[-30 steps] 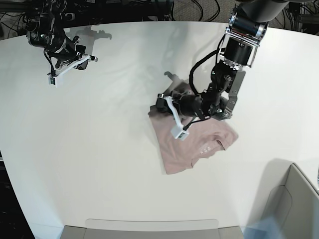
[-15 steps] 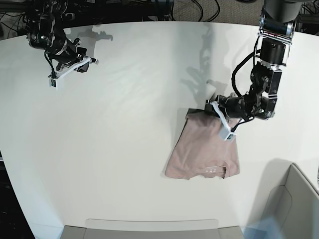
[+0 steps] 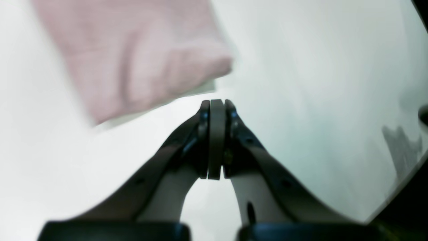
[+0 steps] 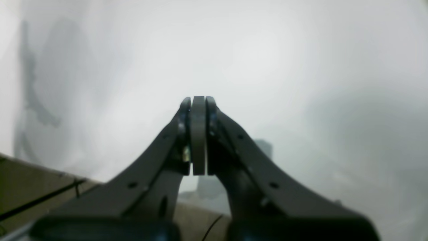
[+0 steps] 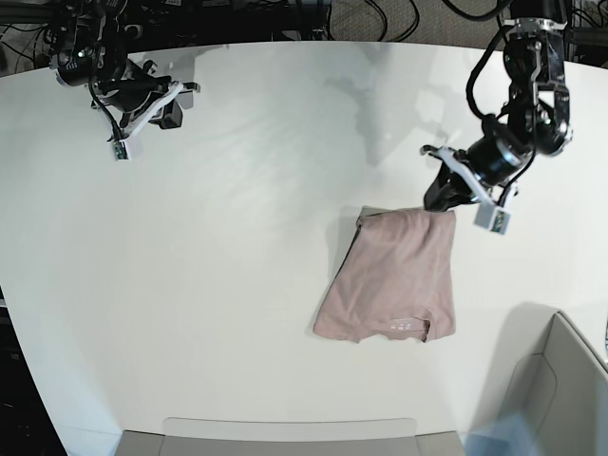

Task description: Fold the T-shirt properly

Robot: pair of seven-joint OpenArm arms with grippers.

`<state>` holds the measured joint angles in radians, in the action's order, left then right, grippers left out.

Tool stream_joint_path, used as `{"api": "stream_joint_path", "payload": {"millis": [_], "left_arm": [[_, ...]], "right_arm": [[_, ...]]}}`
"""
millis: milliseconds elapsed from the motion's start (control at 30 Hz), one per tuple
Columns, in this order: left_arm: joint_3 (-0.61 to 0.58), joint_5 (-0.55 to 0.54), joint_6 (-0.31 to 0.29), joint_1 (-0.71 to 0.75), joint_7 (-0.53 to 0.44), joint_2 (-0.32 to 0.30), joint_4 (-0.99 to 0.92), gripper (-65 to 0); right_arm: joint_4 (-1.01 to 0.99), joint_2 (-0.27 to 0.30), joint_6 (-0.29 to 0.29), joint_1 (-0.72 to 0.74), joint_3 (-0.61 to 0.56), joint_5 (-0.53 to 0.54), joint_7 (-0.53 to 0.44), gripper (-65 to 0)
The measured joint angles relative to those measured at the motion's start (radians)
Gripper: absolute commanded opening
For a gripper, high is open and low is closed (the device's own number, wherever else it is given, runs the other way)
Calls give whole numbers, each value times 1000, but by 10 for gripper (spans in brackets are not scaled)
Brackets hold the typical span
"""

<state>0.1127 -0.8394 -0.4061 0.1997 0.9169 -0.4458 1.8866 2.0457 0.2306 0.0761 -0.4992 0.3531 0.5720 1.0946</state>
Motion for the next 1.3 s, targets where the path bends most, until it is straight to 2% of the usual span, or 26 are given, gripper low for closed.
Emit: {"api": "stream_joint_path", "payload": {"millis": [100,233,400,500,667,733,800,900,1033,1167,1300], "left_arm": [[111,10,-2,138,-131,-2,32,-650],[182,124,1,311,-284,7,84,-650],[206,263,-6,487,-447,119,99,-650],[243,310,-8,588,-557,184,104,-650],[263,346,-10,732,-634,247,97,-650],[262,362,-10,778,-651,272,96,-650],[262,364,-9,815,-690,300,88,-650],[258,368,-9,860,-713,319,39,-650],[254,372,-11,867,-765,348,-92,-650],[253,447,-119,837,-838,381,-281,-650],[263,560,-163,737,-907,423,-512,-650]], "right_arm": [[1,6,0,-48,1,-3,-1,-650],[4,4,2,-129,0,0,-4,-650],[7,11,0,-218,-49,-11,-11,-650],[9,31,1,-301,-107,-2,-121,-650],[9,33,0,-471,-161,0,-270,-650],[8,36,-1,-520,-160,-1,-301,-650],[8,40,-1,-563,-155,-9,-323,-650],[5,24,-2,-606,-155,-107,-377,-650],[-78,-39,2,-609,-155,-223,-424,-650],[-207,-43,0,-574,-174,-264,-472,-650],[-365,-31,5,-497,-229,-264,-534,-650]]}}
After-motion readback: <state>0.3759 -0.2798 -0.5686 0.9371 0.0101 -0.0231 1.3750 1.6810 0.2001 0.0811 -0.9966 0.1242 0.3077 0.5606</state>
